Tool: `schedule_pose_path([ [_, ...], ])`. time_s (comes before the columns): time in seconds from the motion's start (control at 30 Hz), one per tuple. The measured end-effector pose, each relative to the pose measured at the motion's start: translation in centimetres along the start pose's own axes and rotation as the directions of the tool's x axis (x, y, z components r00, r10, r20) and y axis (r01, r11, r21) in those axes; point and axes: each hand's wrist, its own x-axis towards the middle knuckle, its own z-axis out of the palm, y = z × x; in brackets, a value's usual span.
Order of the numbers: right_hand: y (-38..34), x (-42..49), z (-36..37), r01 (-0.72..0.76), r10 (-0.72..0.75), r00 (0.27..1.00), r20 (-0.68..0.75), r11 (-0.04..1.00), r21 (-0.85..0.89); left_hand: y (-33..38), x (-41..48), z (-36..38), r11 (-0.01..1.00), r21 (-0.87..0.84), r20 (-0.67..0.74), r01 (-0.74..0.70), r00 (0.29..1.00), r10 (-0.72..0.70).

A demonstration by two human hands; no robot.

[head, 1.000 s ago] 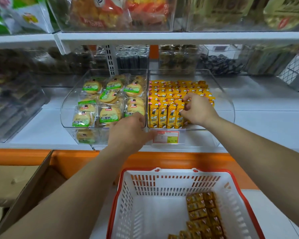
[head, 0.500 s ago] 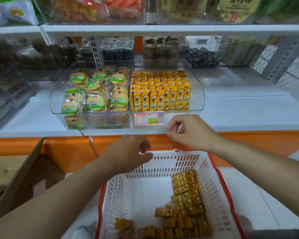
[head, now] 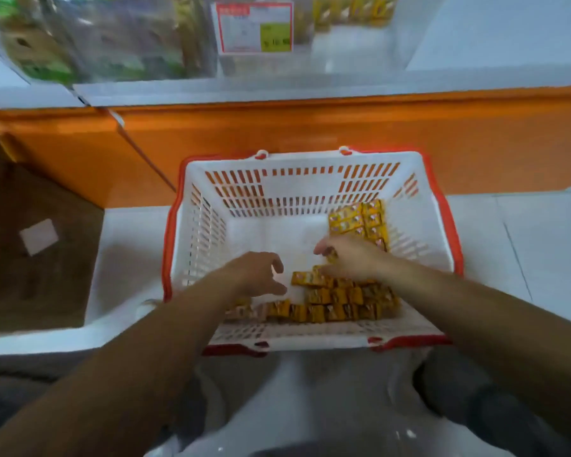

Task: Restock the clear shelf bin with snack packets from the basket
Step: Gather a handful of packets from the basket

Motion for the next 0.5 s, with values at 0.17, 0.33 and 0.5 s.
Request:
schedule_pose_path([
  [0.17, 0.3, 2.7, 3.7, 0.06, -0.042, 0.996, 0.083, 0.972, -0.229, -2.1, 2.6, 3.9, 0.995, -0.098, 0.177, 0.015, 0.984, 0.003],
  [0.33, -0.5, 4.4, 5.1, 0.132, -0.087, 0.988, 0.13, 0.909, -0.396, -3.4, 4.5, 5.7, 0.994, -0.091, 0.269, -0.059, 0.96, 0.081],
  [0.5, -1.1, 4.9, 4.5, 0.183, -0.057, 0.957, 0.284, 0.879, -0.441, -4.4, 5.8, 5.9, 0.98, -0.175, 0.231, -0.09, 0.964, 0.13],
])
